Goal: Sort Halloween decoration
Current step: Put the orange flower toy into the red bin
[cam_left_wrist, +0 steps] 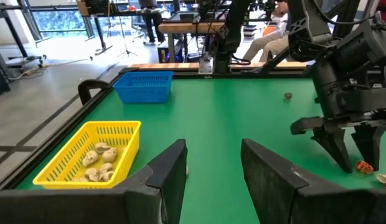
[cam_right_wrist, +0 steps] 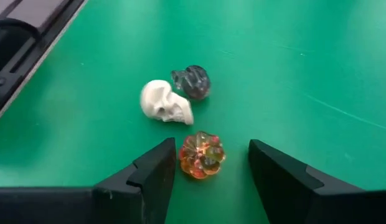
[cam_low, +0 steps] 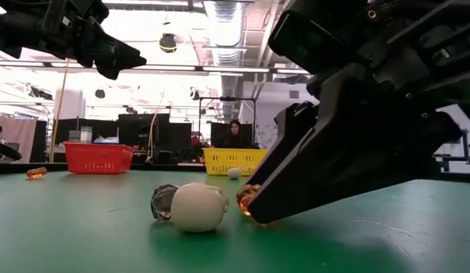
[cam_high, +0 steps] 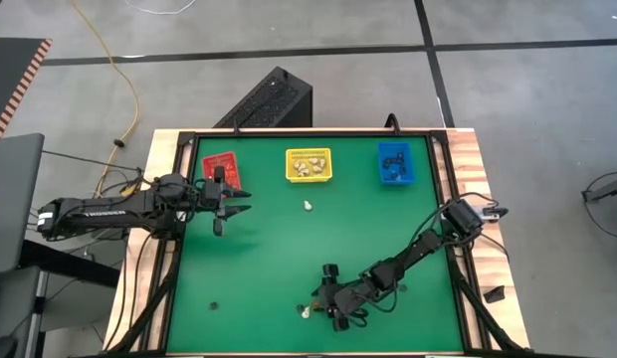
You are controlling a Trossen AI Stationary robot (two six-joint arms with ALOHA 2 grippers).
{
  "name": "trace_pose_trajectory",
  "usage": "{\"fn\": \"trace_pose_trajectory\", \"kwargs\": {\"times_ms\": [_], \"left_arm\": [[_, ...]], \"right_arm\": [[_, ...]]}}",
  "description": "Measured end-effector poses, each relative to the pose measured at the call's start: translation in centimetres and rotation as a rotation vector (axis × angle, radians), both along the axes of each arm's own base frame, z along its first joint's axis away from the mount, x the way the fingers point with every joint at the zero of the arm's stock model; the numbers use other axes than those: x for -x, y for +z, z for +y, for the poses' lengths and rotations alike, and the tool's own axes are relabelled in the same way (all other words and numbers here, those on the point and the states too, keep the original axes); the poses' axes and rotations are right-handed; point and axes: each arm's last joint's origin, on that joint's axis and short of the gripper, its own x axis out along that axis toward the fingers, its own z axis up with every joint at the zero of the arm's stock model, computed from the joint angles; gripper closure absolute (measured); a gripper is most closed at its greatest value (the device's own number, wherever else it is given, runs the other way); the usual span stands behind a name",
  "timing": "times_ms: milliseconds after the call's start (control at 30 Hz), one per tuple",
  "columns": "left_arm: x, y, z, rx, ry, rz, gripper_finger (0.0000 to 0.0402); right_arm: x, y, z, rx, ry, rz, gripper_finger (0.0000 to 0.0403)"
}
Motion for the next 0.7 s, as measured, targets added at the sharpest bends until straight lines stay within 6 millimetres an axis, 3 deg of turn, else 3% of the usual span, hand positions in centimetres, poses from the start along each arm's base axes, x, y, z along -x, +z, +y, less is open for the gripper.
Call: {"fn": "trace_pose_trajectory", "kwargs": {"times_ms": [433, 700], "left_arm": [[0.0, 0.0, 0.0, 0.0, 0.0, 0.0, 0.0259], [0.0, 0.0, 0.0, 0.0, 0.0, 0.0, 0.0259]], "right_arm": [[-0.3, 0.1, -0.3, -0.031, 0.025, 0.0, 0.0168], [-1.1, -2.9, -0.2, -0.066, 0.067, 0.002, 0.0169]]}}
